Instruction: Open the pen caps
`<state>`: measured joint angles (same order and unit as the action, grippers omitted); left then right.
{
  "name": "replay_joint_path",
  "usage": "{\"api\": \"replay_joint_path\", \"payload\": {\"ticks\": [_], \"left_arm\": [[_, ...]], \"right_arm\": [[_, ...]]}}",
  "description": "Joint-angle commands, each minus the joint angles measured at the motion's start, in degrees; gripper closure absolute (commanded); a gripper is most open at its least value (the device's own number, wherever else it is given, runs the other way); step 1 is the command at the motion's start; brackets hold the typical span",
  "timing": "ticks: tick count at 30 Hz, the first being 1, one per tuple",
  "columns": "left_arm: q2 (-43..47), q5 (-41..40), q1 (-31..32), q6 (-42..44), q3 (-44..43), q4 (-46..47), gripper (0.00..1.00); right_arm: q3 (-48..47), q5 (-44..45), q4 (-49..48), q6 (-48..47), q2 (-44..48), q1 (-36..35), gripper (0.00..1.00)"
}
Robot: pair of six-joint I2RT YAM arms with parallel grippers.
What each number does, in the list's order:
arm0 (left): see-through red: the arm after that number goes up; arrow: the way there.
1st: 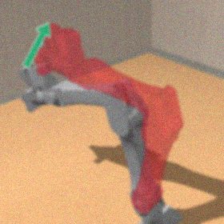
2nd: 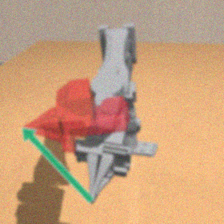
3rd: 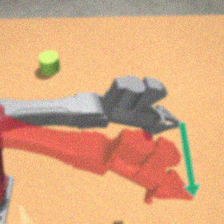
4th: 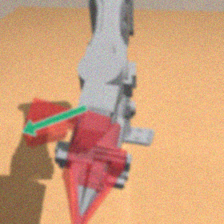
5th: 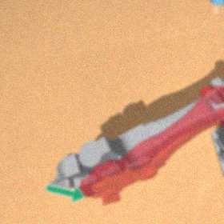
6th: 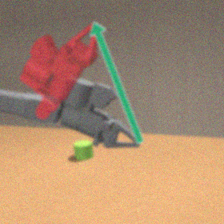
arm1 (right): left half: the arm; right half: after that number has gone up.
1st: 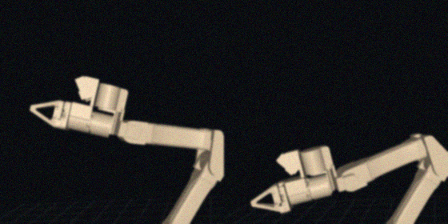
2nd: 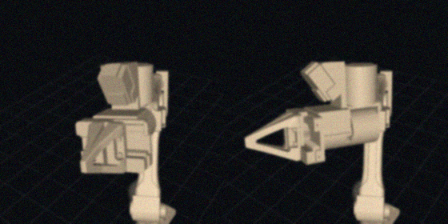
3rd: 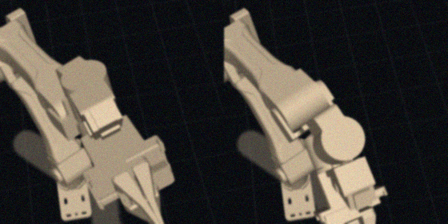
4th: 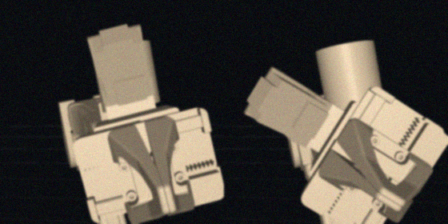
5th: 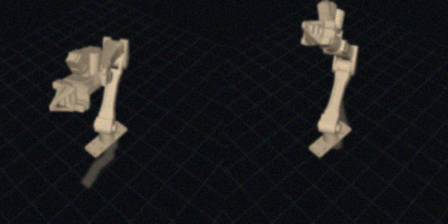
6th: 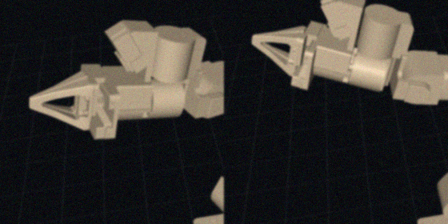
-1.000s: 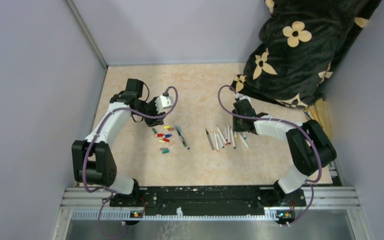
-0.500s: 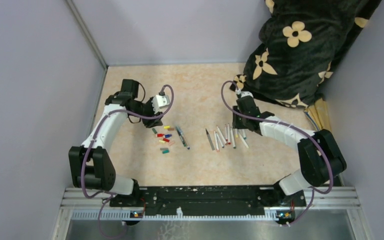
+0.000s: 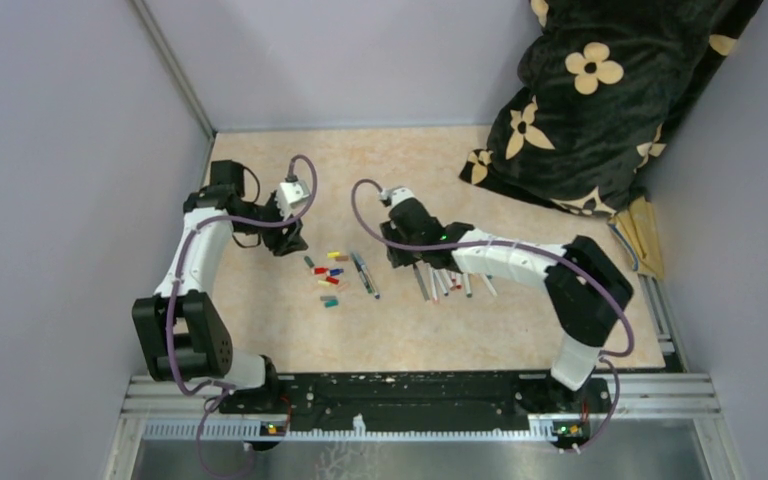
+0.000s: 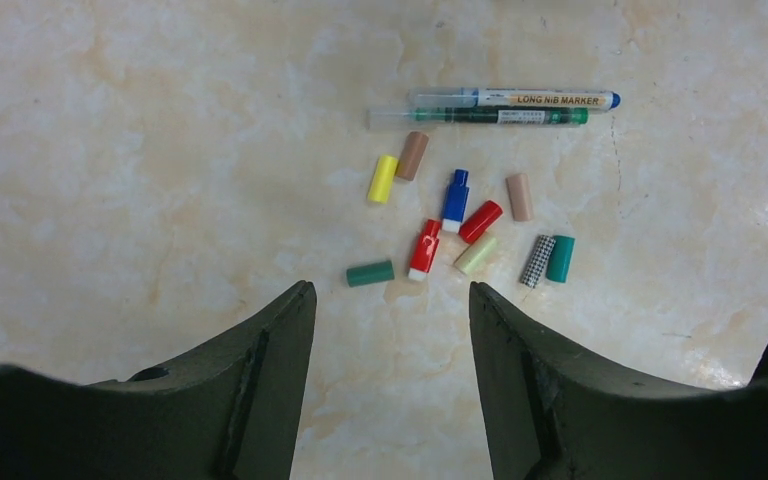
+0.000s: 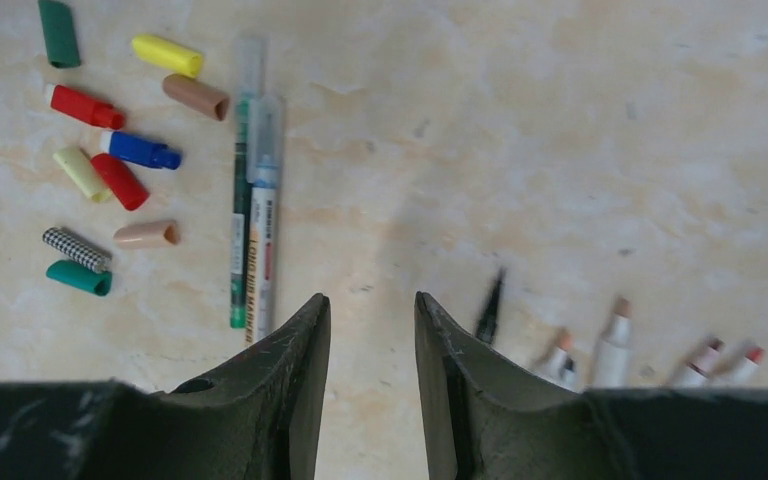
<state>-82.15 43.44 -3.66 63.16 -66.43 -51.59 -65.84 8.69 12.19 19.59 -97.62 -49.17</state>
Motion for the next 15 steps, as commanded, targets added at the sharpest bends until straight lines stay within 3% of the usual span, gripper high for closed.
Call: {"api": "replay_joint_path", "payload": {"ticks": [1,15], "left_arm": [[0.85,5.83,-4.04,2.57,-1.23,-3.72,0.35],[-2.44,9.75,-13.15,6.07,2.14,-6.77,0.33]], "right_arm": [[-6.73,0.59,0.18,-0.90,-8.19,-3.76,0.65],[-10.38,-1.65,-2.16,1.53,-15.71,-7.31,0.65]]}}
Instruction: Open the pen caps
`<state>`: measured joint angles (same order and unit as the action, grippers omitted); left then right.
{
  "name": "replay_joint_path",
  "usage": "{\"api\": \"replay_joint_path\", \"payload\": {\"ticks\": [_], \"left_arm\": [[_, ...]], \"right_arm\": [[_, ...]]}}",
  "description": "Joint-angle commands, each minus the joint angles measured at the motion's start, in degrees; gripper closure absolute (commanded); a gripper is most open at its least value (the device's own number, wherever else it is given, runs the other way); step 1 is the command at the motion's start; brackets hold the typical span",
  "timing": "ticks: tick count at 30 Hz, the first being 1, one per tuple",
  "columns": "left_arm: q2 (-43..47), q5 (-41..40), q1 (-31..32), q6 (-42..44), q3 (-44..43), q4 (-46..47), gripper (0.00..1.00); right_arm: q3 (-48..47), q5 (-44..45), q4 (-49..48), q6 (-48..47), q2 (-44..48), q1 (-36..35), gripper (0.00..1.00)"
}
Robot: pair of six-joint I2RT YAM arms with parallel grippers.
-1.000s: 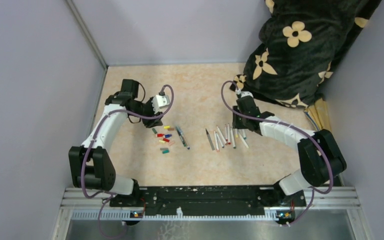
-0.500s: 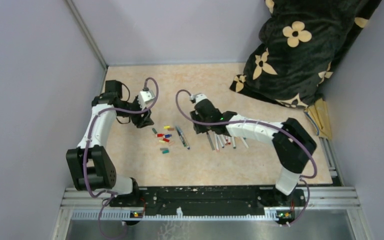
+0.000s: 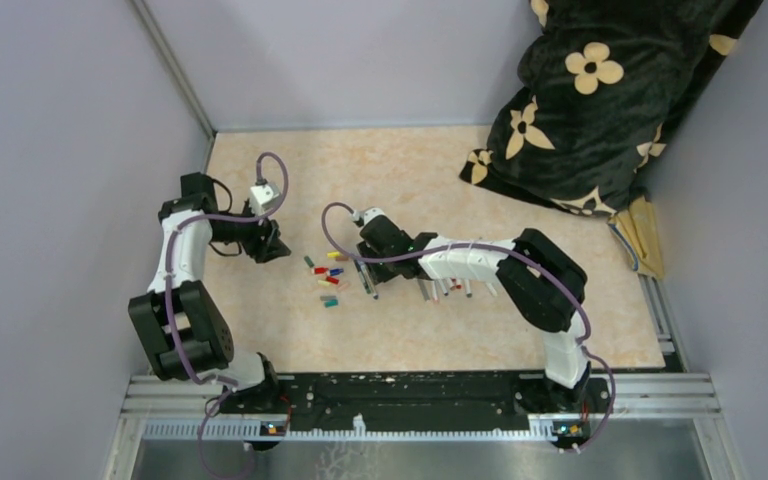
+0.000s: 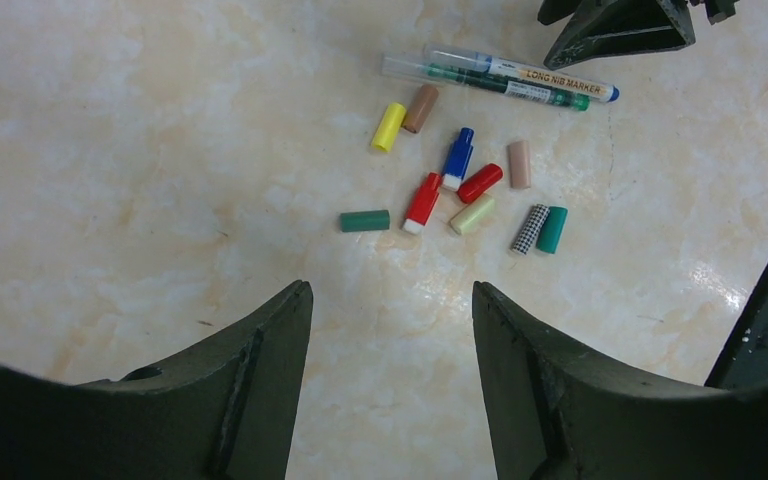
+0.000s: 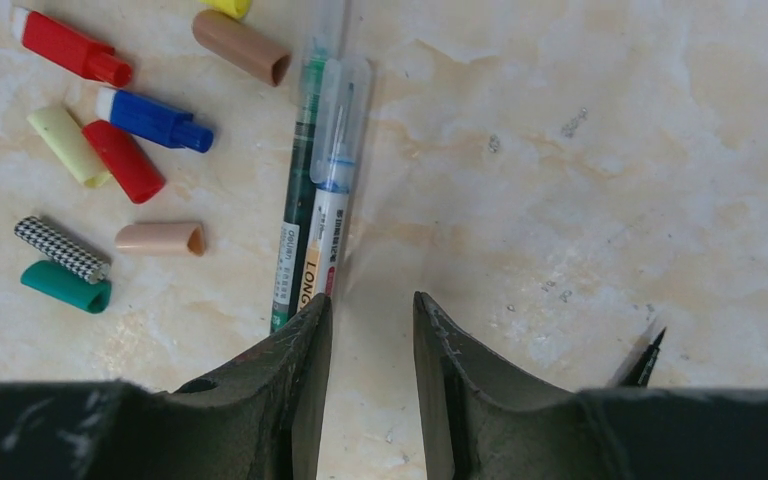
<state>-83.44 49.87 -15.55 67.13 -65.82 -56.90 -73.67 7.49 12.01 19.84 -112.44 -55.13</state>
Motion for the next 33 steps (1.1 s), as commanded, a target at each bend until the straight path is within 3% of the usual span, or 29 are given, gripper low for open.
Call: {"api": "replay_joint_path", "payload": {"ticks": [1,33], "left_arm": [[-1.16,3.24,-1.44,2.15,1.65,-1.46,0.34],[-0.50,2.43,-1.95,4.52,1.73,-3.08,0.33]], "right_arm": [[-2.52,-0.56,-2.13,1.50,-1.14,-1.44,0.65],[-4.00,2.57,-1.31,3.03,-1.62,-3.01,0.67]]}}
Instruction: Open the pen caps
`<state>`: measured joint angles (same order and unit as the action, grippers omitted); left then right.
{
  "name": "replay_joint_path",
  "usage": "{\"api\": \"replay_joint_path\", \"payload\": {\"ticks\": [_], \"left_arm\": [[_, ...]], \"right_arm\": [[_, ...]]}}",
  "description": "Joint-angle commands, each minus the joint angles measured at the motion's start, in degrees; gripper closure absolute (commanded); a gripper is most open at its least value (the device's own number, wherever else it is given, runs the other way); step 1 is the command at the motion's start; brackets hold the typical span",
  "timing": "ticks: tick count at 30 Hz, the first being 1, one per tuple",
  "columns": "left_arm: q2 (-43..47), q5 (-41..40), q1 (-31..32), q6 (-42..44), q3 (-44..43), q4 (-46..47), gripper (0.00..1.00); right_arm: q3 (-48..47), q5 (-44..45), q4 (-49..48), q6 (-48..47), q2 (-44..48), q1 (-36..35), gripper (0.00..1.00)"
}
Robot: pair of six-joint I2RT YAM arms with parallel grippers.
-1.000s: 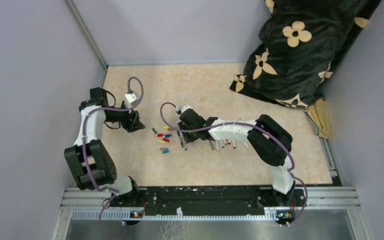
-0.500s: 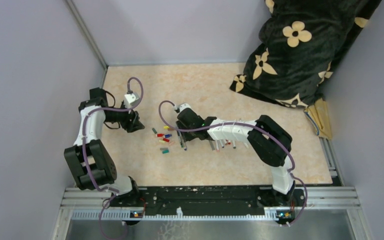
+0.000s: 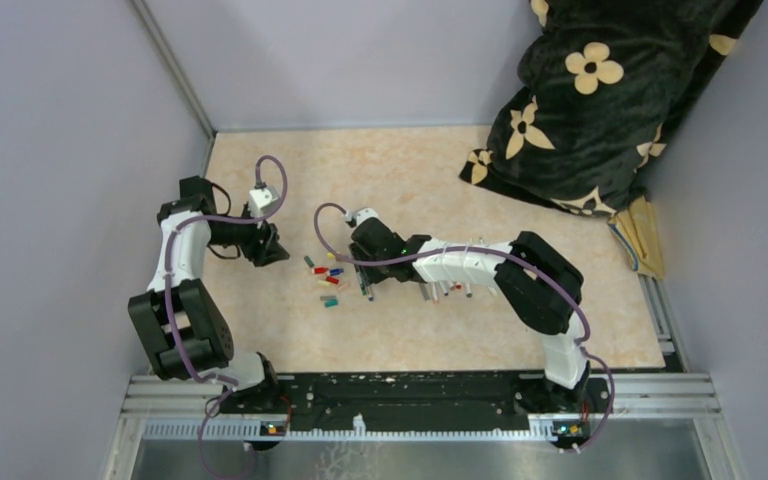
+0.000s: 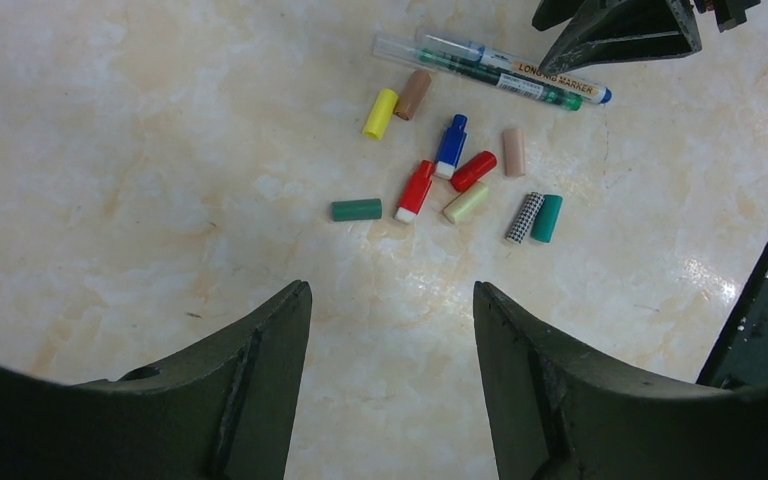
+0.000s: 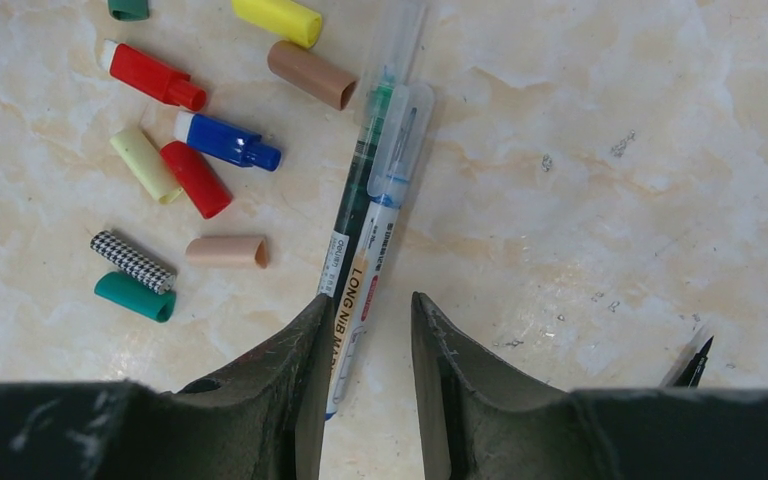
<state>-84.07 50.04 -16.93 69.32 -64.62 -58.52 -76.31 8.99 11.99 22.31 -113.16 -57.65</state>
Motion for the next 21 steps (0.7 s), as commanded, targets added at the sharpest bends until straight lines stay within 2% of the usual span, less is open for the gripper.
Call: {"api": "replay_joint_path", "payload": {"ticks": [1,12,18,21], "left_arm": [[0.14,2.25,-0.54,2.42,0.54,-1.50,0.33],[-0.21,1.87,-0.69,2.63,0.39,-1.67,0.33],[-1.36,2.34,-1.45,2.62,-0.21,-2.04,0.33],[-1.50,2.46,-1.53,2.82,-0.26,-2.37,0.33]], "right_arm": [[-1.03,1.14,-1.46,0.71,-1.01,-0.53,0.67],[0.37,0.71,-2.06,0.94,-2.50,-1.27,0.68],[0.94,4.09,-0.85,0.62,-4.05,-2.30,0.68],[2.54,5.96,-1.10,0.63,-3.51,-2.49,0.74]]}}
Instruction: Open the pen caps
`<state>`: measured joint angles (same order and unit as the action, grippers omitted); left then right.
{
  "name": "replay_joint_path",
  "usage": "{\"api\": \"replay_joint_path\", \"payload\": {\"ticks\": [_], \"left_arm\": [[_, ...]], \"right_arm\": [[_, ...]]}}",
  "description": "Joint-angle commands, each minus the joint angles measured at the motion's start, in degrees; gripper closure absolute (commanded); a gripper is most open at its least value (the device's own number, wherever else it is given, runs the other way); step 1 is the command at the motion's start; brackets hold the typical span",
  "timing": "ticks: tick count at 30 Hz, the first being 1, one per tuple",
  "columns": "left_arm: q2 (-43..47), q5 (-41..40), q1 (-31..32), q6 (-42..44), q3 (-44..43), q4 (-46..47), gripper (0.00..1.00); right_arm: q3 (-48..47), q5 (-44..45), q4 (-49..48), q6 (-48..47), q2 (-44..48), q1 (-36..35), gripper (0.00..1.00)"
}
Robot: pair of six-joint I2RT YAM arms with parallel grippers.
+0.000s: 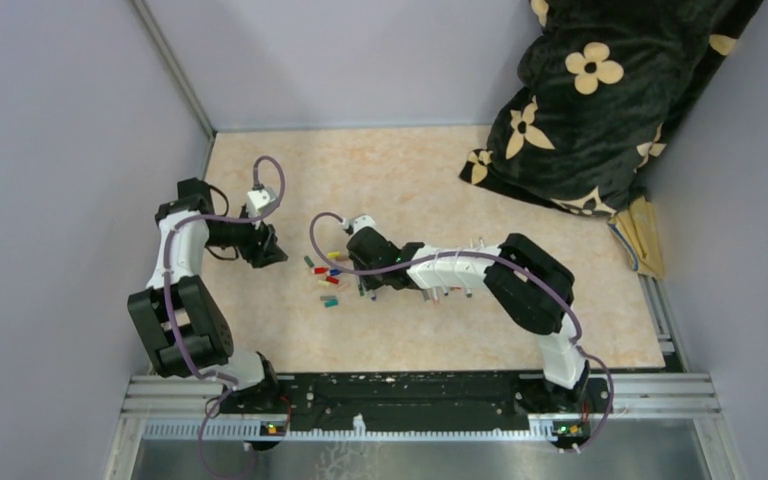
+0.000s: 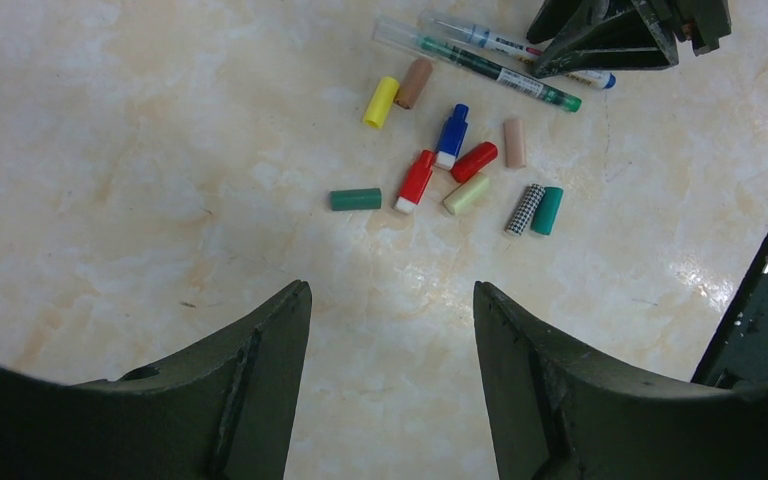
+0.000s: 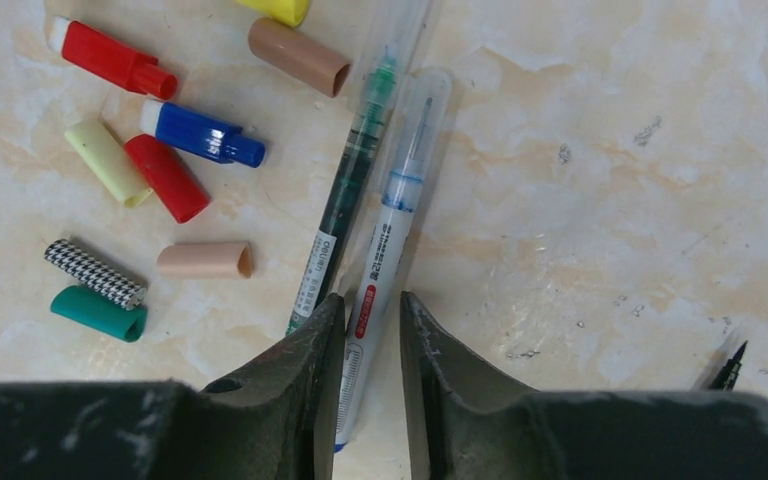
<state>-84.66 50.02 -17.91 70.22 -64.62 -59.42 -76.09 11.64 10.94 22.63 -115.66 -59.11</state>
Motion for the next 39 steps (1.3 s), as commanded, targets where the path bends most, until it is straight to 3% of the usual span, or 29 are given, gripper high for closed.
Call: {"api": "replay_joint_path", "payload": {"ticks": [1,5,10,14,20,28,35,39], "left_arm": [[-0.86,2.59,-0.62,2.16,-0.19,-1.49,0.33],[-0.69,4.83,-0.56,4.73,0.66,-3.02,0.32],[1.87,8.84,0.77,11.98,6.06,-4.91,0.28],[5.67,8.14,5.35,12.57,9.76,-1.44,0.26],[10.57,1.16,19.66,7.65,10.89,6.57,0.25],[14.03,-7.76,32.52,10.69,11.87,11.19,0.25],[15.37,-13.28,40.61,10.98,13.91,11.17,0.27],[15.31,-14.91,42.37,9.85,14.56,12.51,0.41]], "right_arm": [[3.02,3.63,-0.19,0.30,-0.57,-1.00,0.78],[4.91,4.39,-0.80,-0.76,1.91,-0.92,1.00],[7.31,0.73,-2.76,-1.76,6.94,1.77,1.00],[9.55,-6.83,-4.30,-1.41,12.00,6.28,1.00],[10.79,-33.49,-4.89,-1.69,16.31,12.35,1.00],[6.67,-57.03,2.02,-4.36,14.94,13.85,1.00],[5.88,-62.89,-0.84,-2.21,13.24,13.91,1.00],[5.83,-63.69,-2.91,-0.67,12.87,13.85,1.00]]}}
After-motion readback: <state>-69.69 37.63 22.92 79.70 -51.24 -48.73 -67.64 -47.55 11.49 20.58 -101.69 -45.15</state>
